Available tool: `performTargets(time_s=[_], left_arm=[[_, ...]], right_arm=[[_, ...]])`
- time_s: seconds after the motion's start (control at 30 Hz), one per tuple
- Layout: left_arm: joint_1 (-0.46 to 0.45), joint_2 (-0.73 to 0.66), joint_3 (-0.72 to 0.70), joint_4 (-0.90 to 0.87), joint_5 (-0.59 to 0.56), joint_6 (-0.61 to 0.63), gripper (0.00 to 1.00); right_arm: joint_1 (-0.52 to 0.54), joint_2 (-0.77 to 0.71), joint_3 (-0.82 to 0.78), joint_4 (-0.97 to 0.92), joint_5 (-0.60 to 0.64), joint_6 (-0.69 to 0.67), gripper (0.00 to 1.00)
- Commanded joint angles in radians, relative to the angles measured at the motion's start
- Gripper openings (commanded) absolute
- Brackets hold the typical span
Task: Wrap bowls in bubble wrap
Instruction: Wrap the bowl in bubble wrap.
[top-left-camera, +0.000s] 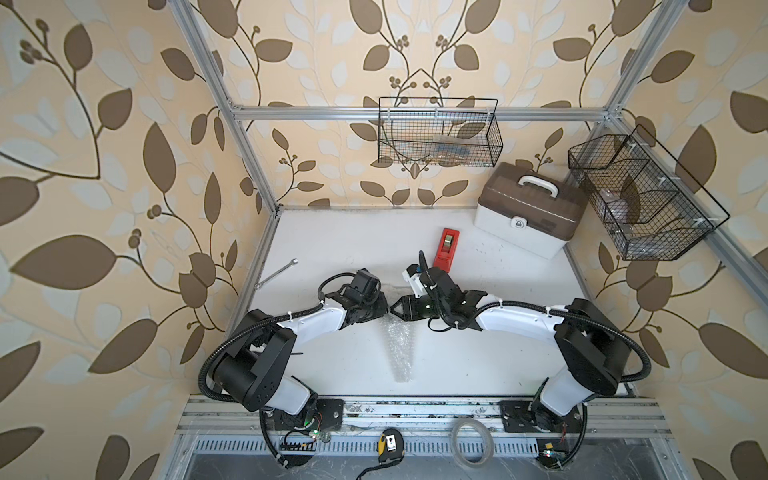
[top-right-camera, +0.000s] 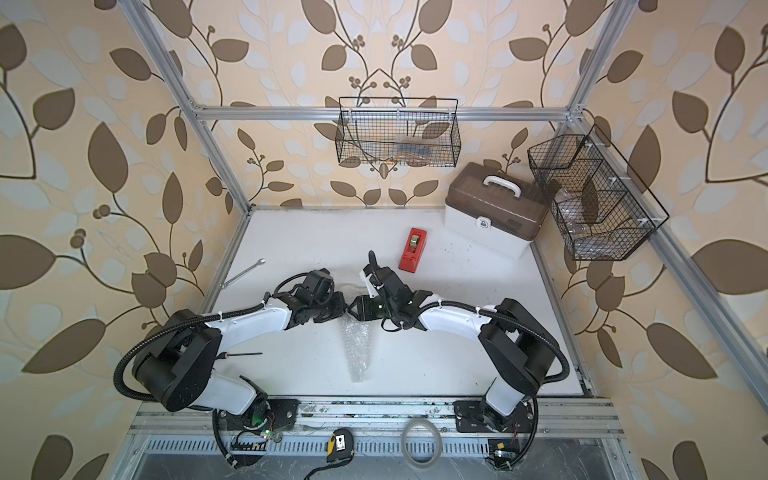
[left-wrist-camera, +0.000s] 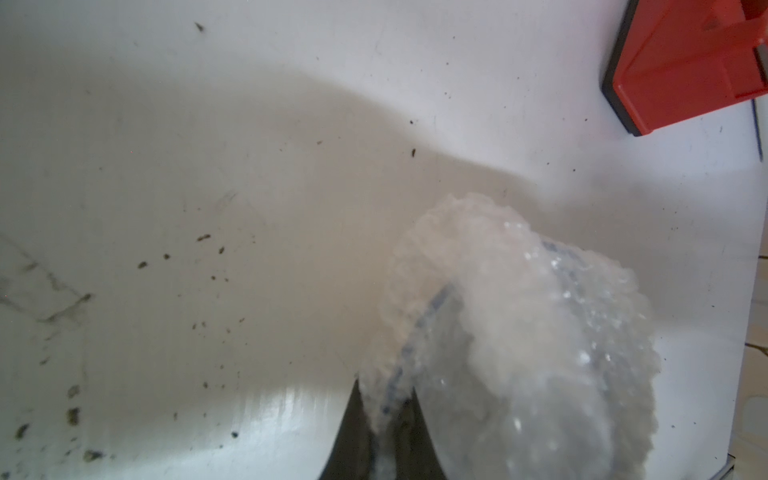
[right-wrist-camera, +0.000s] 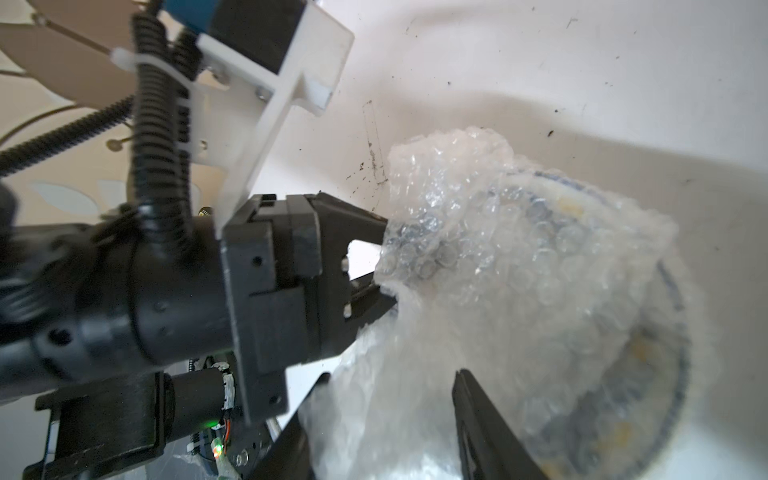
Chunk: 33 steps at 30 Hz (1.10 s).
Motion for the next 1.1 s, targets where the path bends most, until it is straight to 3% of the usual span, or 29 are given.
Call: performTargets(time_s=[0.0,0.33,0.67,1.07], left_arm=[[0.011,0.028,-0.015,-0.072,-0.095,-0.003,0.00],[0.010,0.014,-0.004,-0.080,-0.097,-0.004,0.00],[0.009,-0.022,0.011,-0.101,-0.090,-0.034,0.00],[0.010,-0.159,-0.012,-0.091,-0.037,-0.074,0.42]], right_arm=[[-0.011,-0.041,-0.017,0.001,0.002,0.021,0.48],[-0.024,0.031,0.004,0.064,-0.022,0.017,0.47],[-0.019,0.135,0.038,0.032,-0.049,-0.035,0.24],[0.008,0.217,0.067,-0.018,-0.009,-0.086,0.18]])
